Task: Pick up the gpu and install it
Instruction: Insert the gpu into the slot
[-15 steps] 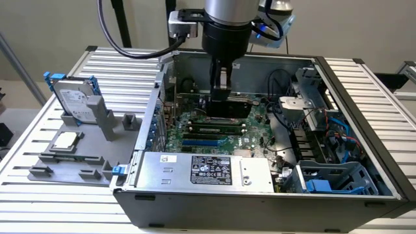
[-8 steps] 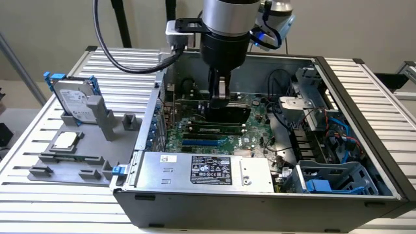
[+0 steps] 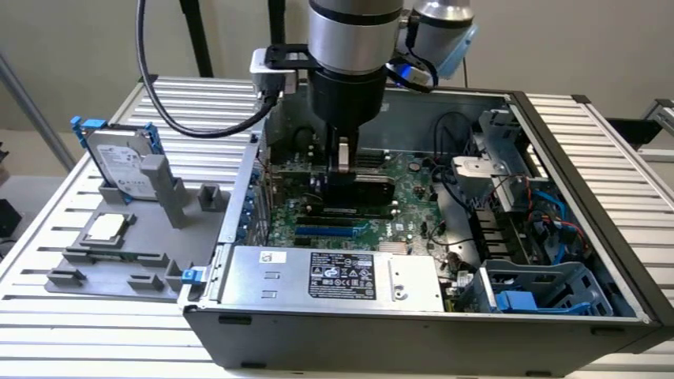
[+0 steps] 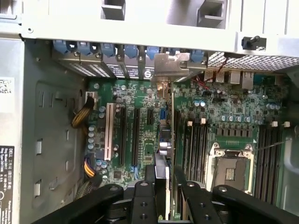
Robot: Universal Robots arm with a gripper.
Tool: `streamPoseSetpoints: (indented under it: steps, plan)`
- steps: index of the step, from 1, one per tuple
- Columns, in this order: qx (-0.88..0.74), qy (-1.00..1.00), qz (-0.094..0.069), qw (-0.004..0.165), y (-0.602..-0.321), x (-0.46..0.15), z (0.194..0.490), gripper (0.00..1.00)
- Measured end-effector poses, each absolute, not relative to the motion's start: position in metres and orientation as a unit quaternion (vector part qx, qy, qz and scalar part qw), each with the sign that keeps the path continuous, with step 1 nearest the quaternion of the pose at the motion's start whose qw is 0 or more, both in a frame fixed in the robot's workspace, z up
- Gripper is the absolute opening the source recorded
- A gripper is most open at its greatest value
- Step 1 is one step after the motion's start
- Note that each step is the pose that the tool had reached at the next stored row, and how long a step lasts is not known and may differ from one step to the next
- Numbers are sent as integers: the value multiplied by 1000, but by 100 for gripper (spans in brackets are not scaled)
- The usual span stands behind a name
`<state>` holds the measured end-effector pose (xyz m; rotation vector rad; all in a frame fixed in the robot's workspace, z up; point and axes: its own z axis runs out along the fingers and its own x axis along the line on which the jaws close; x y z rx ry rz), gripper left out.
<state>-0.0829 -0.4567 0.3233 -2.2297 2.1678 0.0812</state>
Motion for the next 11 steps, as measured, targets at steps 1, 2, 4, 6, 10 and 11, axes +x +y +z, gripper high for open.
streamPoseSetpoints:
  steps: [1,2,4,6,10,11]
  plan:
    - [-717,697,25,17,-457,-84,322,0]
    - [-717,697,25,18,-457,-84,320,0]
    - [-717,697,25,19,-457,-84,317,0]
    - [-717,697,25,20,-457,-85,313,0]
    - [-716,698,25,20,-456,-86,306,0]
    - [-715,699,25,20,-456,-87,304,0]
